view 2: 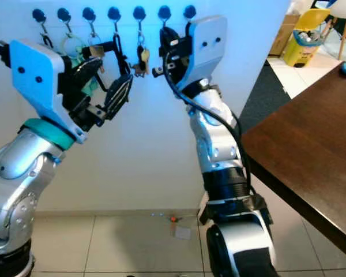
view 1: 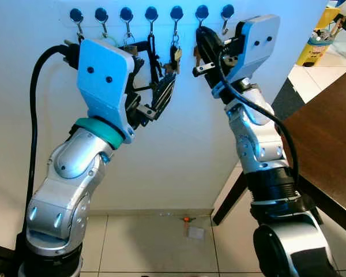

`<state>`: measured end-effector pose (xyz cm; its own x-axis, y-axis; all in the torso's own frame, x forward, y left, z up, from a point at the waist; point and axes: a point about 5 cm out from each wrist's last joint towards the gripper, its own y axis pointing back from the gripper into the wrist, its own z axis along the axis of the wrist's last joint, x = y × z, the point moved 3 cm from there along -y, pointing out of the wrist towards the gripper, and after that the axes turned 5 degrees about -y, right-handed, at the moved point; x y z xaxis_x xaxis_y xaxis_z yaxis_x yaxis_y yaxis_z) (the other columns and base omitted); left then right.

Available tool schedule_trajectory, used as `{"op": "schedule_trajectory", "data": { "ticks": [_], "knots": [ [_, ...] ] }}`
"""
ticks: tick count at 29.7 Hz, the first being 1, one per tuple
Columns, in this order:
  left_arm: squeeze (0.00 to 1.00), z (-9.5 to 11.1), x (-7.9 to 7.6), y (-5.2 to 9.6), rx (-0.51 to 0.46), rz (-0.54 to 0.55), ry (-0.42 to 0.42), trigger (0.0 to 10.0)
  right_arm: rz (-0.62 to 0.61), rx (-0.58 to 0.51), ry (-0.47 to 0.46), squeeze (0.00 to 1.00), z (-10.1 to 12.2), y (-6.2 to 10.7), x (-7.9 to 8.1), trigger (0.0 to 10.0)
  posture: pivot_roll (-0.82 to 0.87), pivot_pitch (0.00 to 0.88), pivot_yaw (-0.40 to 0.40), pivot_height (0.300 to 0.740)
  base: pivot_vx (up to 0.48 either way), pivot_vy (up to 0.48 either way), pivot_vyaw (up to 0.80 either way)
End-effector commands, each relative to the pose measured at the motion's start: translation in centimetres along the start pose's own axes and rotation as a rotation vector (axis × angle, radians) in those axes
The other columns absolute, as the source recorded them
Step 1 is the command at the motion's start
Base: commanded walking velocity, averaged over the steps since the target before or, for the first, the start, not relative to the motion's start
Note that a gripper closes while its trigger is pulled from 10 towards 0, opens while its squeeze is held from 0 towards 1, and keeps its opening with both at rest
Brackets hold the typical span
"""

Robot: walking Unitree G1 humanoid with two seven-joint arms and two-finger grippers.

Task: Hang keys on a hook

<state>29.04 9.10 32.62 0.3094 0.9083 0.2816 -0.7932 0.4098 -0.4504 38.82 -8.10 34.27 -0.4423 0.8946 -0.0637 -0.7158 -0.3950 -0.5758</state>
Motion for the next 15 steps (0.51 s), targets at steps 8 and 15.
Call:
{"op": "schedule_trajectory", "data": {
  "ticks": [8,15],
  "knots": [
    [0.00,0.2,-0.3,0.1,-0.003,-0.014,0.004,10.0,-0.161,0.061,-0.119,0.00,-1.9,1.1,-2.2,10.0,-0.03,0.115,0.115,0.740,0.000,0.000,0.00],
    [0.00,0.2,-0.2,0.1,-0.002,-0.014,0.002,10.0,-0.214,0.070,-0.196,0.00,-2.2,1.2,-2.9,10.0,-0.03,0.114,0.115,0.740,0.000,0.000,0.00]
  ]
}}
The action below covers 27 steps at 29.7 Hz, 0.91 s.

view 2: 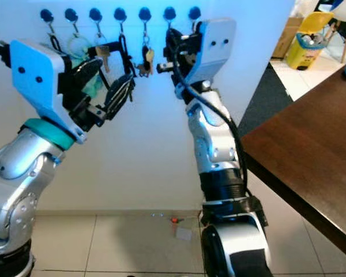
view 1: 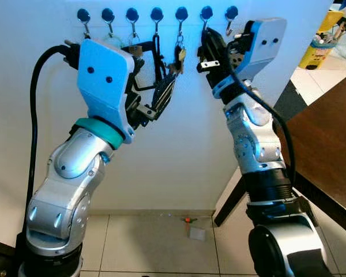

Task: Hang keys on a hook

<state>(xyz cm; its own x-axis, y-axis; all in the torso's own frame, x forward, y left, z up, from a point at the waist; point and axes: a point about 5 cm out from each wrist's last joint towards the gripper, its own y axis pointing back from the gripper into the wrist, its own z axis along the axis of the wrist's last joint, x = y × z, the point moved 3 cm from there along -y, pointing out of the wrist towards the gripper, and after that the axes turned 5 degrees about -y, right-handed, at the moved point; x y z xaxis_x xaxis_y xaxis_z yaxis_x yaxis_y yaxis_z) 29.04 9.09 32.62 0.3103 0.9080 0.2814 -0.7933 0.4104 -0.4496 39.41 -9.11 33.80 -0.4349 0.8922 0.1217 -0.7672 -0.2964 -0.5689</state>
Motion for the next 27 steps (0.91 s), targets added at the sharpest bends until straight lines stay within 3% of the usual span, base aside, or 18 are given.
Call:
{"op": "schedule_trajectory", "data": {
  "ticks": [1,12,14,16,18,25,27],
  "knots": [
    [0.00,0.2,-0.2,0.1,-0.002,-0.014,0.001,10.0,-0.112,0.061,-0.052,0.00,-1.4,0.7,-2.1,10.0,-0.03,0.114,0.115,0.740,0.000,0.000,0.00],
    [0.00,0.1,-0.3,0.1,-0.001,-0.015,0.002,10.0,-0.101,0.022,-0.067,0.00,-0.6,0.5,-2.0,10.0,-0.03,0.114,0.116,0.740,0.000,0.000,0.00],
    [0.00,0.1,-0.3,0.1,0.001,-0.016,0.001,10.0,-0.087,-0.028,-0.048,0.00,0.4,0.4,-1.8,10.0,-0.03,0.114,0.116,0.740,0.000,0.000,0.00],
    [0.00,0.0,-0.3,0.2,0.003,-0.018,0.001,10.0,-0.073,-0.132,0.074,0.00,2.6,0.2,-1.5,10.0,-0.03,0.113,0.117,0.740,0.000,0.000,0.00],
    [0.00,0.0,-0.3,0.2,0.003,-0.019,0.003,10.0,-0.072,-0.166,0.124,0.00,3.4,0.0,-1.4,10.0,-0.04,0.112,0.116,0.740,0.000,0.000,0.00],
    [0.00,0.0,-0.4,0.2,0.002,-0.021,0.002,10.0,-0.074,-0.140,0.135,0.00,3.0,0.0,-1.5,10.0,-0.04,0.109,0.116,0.740,0.000,0.000,0.00],
    [0.00,0.0,-0.4,0.2,0.002,-0.021,0.002,10.0,-0.067,-0.094,0.163,0.00,2.0,0.2,-1.5,10.0,-0.03,0.107,0.114,0.740,0.000,0.000,0.00]
  ]
}}
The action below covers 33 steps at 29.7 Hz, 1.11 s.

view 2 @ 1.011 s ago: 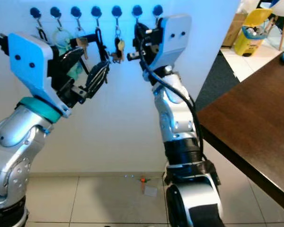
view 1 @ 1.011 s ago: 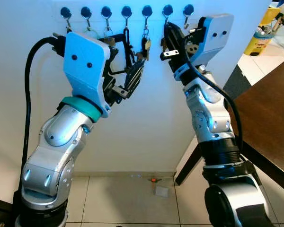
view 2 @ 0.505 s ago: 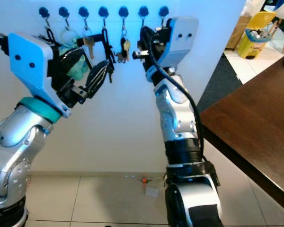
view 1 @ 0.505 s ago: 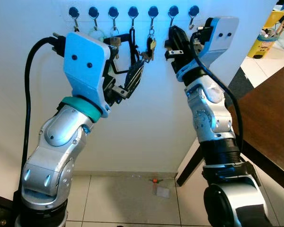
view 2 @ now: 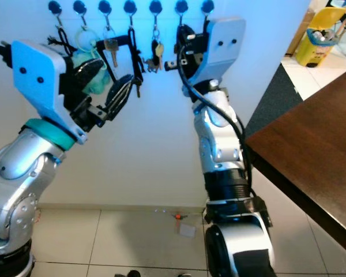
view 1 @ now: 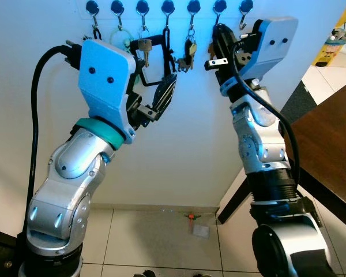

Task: Hang keys on a hook

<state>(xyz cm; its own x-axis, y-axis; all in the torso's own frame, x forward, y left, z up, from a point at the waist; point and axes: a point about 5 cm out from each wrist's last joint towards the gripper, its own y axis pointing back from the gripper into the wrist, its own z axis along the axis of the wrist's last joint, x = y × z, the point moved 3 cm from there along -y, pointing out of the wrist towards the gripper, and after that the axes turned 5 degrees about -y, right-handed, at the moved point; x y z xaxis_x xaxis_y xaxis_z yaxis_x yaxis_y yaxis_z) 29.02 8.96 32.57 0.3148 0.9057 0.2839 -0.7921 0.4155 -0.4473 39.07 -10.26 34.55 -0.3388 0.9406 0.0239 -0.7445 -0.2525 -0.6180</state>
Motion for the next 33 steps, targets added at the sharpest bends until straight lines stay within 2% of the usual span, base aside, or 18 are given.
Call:
{"op": "schedule_trajectory", "data": {
  "ticks": [1,9,16,24,28,33],
  "knots": [
    [0.00,0.0,-0.3,0.2,0.001,-0.016,0.002,10.0,-0.032,-0.011,0.034,0.00,0.3,0.1,-0.7,10.0,-0.03,0.107,0.114,0.740,0.000,0.000,0.00],
    [0.00,0.1,-0.2,0.2,0.000,-0.017,0.001,10.0,0.016,0.016,0.103,0.00,-0.8,0.9,0.2,10.0,-0.03,0.108,0.115,0.740,0.000,0.000,0.00],
    [0.00,0.0,-0.2,0.1,0.002,-0.017,0.001,10.0,0.073,-0.019,0.173,0.00,-0.4,1.1,1.2,10.0,-0.03,0.114,0.116,0.740,0.000,0.000,0.00],
    [0.00,0.0,-0.3,0.1,0.003,-0.017,0.002,10.0,0.126,-0.047,0.198,0.00,0.1,1.2,2.2,10.0,-0.03,0.114,0.116,0.740,0.000,0.000,0.00],
    [0.00,0.0,-0.3,0.1,0.004,-0.017,0.003,10.0,0.244,-0.063,0.212,0.00,0.3,1.8,4.0,10.0,-0.04,0.116,0.116,0.740,0.000,0.000,0.00],
    [0.00,0.0,-0.3,0.1,0.003,-0.017,0.004,10.0,0.281,-0.095,0.210,0.00,1.1,1.9,4.7,10.0,-0.04,0.118,0.117,0.740,0.000,0.000,0.00]
  ]
}}
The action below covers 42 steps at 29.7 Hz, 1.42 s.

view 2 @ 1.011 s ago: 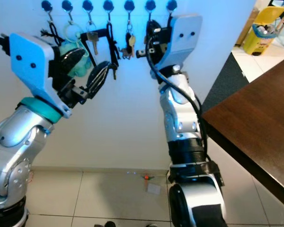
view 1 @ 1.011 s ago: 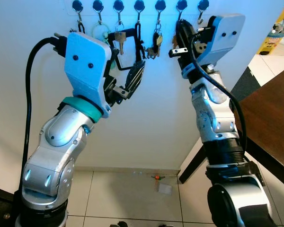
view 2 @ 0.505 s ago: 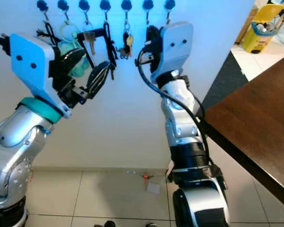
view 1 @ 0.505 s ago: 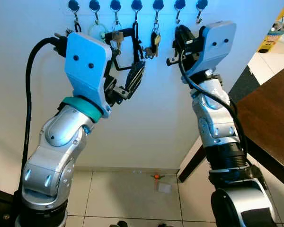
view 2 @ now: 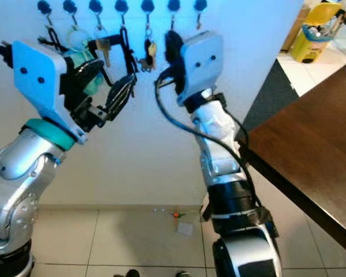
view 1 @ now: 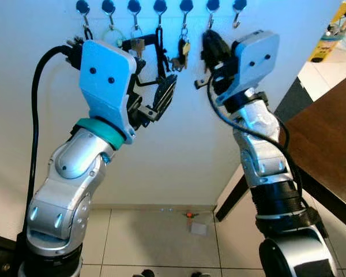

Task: Hang keys on a hook

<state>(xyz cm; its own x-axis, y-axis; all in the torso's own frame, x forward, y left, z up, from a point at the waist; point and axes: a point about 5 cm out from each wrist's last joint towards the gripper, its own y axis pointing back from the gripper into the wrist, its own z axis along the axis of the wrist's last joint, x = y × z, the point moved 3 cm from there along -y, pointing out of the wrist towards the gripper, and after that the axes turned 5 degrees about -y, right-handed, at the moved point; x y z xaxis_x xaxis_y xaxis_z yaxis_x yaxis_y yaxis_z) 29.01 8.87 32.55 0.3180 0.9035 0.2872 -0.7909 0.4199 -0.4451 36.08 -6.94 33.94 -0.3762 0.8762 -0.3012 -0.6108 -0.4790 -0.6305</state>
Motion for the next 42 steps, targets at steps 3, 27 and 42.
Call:
{"op": "schedule_trajectory", "data": {
  "ticks": [3,27,42],
  "knots": [
    [0.00,0.0,-0.2,0.1,0.003,-0.013,0.006,10.0,0.013,-0.050,0.002,0.00,1.2,-0.3,0.2,10.0,-0.04,0.118,0.117,0.740,0.000,0.000,0.00],
    [0.00,0.0,-0.3,0.1,0.003,-0.016,0.009,10.0,-0.091,-0.094,0.026,0.00,2.6,-0.5,-1.8,10.0,-0.04,0.124,0.122,0.740,0.000,0.000,0.00],
    [0.00,0.1,-0.2,0.1,0.002,-0.016,0.006,10.0,-0.160,-0.058,-0.099,0.00,1.4,-0.9,-3.5,10.0,-0.03,0.121,0.123,0.740,0.000,0.000,0.00]
  ]
}}
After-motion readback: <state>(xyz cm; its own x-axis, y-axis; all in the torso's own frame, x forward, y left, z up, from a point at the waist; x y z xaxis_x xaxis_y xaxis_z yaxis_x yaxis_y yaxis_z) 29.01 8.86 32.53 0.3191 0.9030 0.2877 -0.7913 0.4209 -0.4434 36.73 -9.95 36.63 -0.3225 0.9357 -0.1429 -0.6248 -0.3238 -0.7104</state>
